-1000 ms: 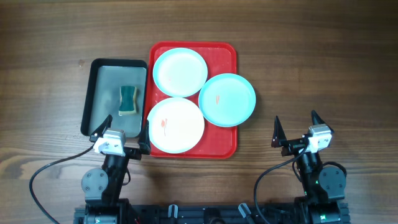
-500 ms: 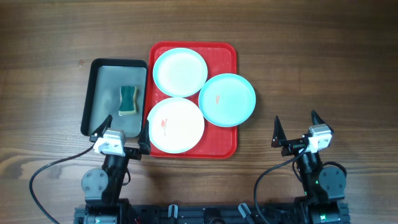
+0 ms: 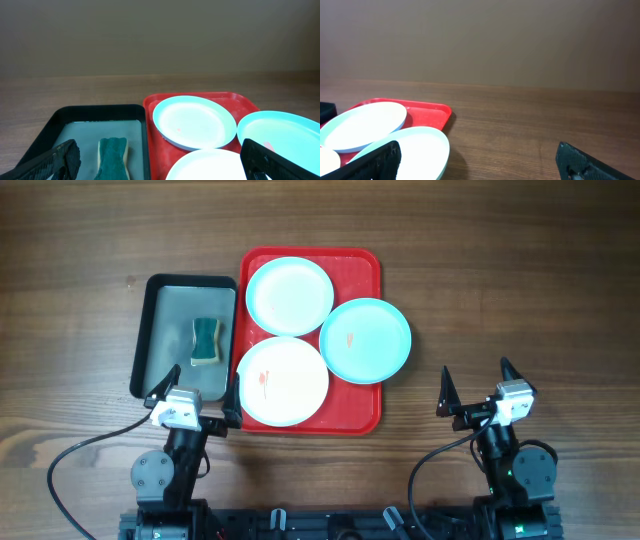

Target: Clean dirty plates on tray and stack at the side

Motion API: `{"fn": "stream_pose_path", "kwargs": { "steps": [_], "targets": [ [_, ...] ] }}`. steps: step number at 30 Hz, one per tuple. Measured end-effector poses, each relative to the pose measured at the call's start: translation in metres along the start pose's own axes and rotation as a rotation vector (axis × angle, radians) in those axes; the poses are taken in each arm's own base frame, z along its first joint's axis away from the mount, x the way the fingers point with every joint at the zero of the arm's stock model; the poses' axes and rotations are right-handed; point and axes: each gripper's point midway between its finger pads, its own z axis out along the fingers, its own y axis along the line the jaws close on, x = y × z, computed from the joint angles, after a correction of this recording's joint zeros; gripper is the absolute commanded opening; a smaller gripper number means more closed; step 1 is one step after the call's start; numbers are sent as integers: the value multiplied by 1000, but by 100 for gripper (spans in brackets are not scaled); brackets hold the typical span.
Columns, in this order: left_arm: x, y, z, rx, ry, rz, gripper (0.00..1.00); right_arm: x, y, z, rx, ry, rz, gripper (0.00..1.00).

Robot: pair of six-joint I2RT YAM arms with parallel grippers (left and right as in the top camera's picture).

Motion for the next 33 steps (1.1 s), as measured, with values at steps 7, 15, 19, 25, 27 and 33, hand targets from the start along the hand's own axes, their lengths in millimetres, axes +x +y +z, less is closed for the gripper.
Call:
{"fn": "stream_pose_path", "kwargs": {
  "steps": [7, 15, 19, 25, 27, 33],
  "targets": [
    [0, 0, 0, 0, 0, 0, 100, 0, 0, 0, 0, 0, 0, 100],
    [0, 0, 0, 0, 0, 0, 100, 0, 0, 0, 0, 0, 67, 100],
    [0, 0, 0, 0, 0, 0, 100, 0, 0, 0, 0, 0, 93, 100],
    [0, 0, 0, 0, 0, 0, 100, 0, 0, 0, 0, 0, 104, 100],
    [0, 0, 0, 0, 0, 0, 100, 0, 0, 0, 0, 0, 104, 100],
    [0, 0, 0, 0, 0, 0, 100, 0, 0, 0, 0, 0, 104, 100]
  ]
}}
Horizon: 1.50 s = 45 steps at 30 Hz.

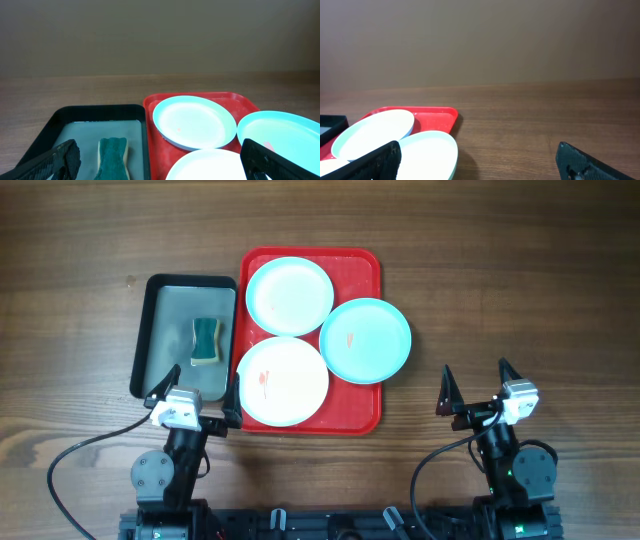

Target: Clean dirty plates on tray and stack at the side

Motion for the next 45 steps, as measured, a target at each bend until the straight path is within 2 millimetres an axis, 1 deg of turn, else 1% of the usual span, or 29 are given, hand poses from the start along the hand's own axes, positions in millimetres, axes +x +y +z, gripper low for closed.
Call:
{"fn": "stream_pose_path", "kwargs": {
  "steps": [21, 23, 25, 29, 31, 34, 37, 40, 43, 44, 45],
  "targets": [
    [0, 0, 0, 0, 0, 0, 100, 1, 0, 0, 2, 14, 0, 100],
    [0, 0, 0, 0, 0, 0, 100, -5, 1, -1, 1, 12, 1, 100],
    [0, 0, 0, 0, 0, 0, 100, -19, 3, -2, -3, 13, 1, 100],
    [0, 0, 0, 0, 1, 0, 100, -39, 9, 0, -22, 60, 4, 100],
    [0, 0, 0, 0, 1, 0, 100, -47, 14, 5, -38, 105, 8, 100],
    [0, 0, 0, 0, 0, 0, 100, -58, 22, 19, -72, 208, 20, 100],
    [0, 0, 0, 0, 1, 0, 100, -60, 31, 33, -106, 377, 49, 100],
    [0, 0, 0, 0, 1, 0, 100, -60, 36, 44, -111, 576, 86, 100],
    [0, 0, 0, 0, 1, 0, 100, -72, 44, 61, -135, 723, 129, 100],
    [0, 0, 0, 0, 0, 0, 100, -74, 46, 66, -146, 733, 137, 100],
    [0, 0, 0, 0, 2, 0, 100, -84, 52, 79, -178, 737, 158, 100]
  ]
}}
